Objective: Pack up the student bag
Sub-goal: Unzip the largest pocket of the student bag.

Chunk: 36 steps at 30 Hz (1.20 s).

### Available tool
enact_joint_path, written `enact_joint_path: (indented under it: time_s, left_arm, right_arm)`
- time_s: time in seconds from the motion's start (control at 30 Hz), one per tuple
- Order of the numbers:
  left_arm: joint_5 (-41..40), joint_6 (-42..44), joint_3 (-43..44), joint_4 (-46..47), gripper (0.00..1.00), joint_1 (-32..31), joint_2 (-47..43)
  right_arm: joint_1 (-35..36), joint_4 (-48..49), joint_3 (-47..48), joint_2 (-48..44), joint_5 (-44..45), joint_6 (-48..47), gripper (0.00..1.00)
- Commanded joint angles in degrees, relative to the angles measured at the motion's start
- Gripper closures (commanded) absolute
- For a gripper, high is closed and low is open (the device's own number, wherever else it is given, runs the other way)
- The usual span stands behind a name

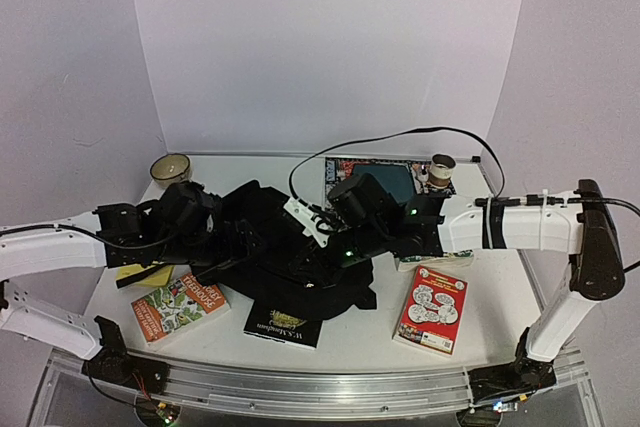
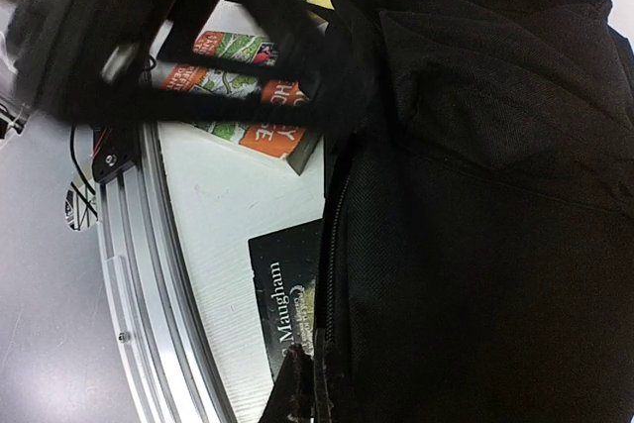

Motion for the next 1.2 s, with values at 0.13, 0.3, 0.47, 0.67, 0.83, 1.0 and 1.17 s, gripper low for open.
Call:
enact_joint_path:
  time_s: [0.13, 0.3, 0.47, 0.67, 0.83, 1.0, 1.17]
  left_arm:
    - [-2.6, -13.2, -0.1, 7.0, 0.12, -4.9, 6.3]
    - [-5.2, -14.6, -1.6, 15.0, 0.24, -4.8, 9.6]
    - [-7.4, -12.7, 0.4, 16.6, 0.50, -4.8, 13.6]
    - [-10.4, -6.8, 3.3, 14.8, 0.98, -4.0, 13.4]
    - [-8.7, 0.3, 5.1, 11.1, 1.00, -0.5, 10.9]
    - [-3.9, 7.3, 6.2, 7.3, 1.00, 4.8, 8.8]
    - [0.8, 13.9, 7.5, 4.4, 1.00, 7.6, 7.9]
  right_arm:
    - [0.4, 2.1, 2.6, 0.9, -0.8, -0.8, 1.00]
    - [0.6, 2.2, 2.2, 0.5, -1.0, -1.1, 1.00]
    - [0.6, 2.2, 0.4, -1.5, 0.6, -1.5, 1.00]
    - [0.5, 1.1, -1.9, -4.7, 6.2, -2.5, 1.00]
    - [-1.7, -1.5, -4.0, -7.0, 11.5, -3.3, 1.00]
    - [-7.5, -2.5, -8.5, -9.9, 12.2, -2.6, 1.00]
    - [-13.3, -3.4, -13.1, -13.7, 16.0, -1.9, 1.00]
